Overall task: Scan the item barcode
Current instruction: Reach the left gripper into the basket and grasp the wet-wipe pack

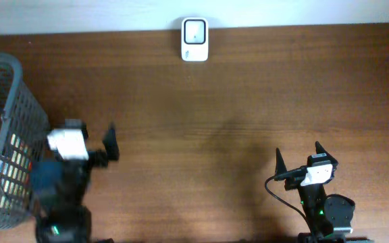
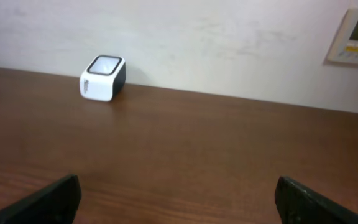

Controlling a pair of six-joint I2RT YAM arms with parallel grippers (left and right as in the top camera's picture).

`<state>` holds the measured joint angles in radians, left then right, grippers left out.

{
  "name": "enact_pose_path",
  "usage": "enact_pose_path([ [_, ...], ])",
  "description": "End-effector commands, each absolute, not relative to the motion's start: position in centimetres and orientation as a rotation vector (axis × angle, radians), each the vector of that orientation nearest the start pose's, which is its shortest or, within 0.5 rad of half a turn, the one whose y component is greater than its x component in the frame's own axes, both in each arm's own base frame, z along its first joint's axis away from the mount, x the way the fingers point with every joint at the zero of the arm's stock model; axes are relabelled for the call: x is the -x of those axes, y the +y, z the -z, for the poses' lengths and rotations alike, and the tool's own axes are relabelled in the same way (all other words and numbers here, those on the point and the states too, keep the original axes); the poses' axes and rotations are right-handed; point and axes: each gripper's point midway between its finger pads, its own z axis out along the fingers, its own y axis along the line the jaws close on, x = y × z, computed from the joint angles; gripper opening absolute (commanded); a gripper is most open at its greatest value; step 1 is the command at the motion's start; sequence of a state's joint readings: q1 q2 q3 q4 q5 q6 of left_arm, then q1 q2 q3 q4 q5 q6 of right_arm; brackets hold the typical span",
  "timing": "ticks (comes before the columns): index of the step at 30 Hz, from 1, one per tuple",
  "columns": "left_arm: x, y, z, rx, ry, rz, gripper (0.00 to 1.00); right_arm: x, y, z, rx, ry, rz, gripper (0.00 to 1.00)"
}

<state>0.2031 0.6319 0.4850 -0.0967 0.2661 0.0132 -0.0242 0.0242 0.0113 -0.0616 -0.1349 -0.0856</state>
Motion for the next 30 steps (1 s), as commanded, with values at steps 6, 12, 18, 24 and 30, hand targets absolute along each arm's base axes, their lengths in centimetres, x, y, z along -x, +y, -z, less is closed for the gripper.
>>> enact_pose_path([
  [6, -40.3, 3.5, -33.7, -0.096, 2.184, 0.096, 0.99, -24.6, 2.0, -15.6, 0.166, 1.640, -0.042, 0.99],
  [12, -38.7, 1.1, -43.4, -0.184, 2.070, 0.205, 0.99, -24.6, 2.0, -15.6, 0.166, 1.640, -0.042, 0.98],
  [18, -32.8, 19.2, -41.6, 0.821, 2.029, -0.246, 0.99, -24.6, 2.0, -15.6, 0.166, 1.640, -0.042, 0.99],
  [24, -26.7, 28.9, -34.1, 1.289, 2.080, -0.422, 0.99, -24.6, 2.0, -15.6, 0.166, 1.640, -0.042, 0.99],
  [30, -31.8, 29.8, -22.5, 0.914, 2.549, -0.100, 0.99, -24.6, 2.0, -15.6, 0.166, 1.640, -0.042, 0.99],
])
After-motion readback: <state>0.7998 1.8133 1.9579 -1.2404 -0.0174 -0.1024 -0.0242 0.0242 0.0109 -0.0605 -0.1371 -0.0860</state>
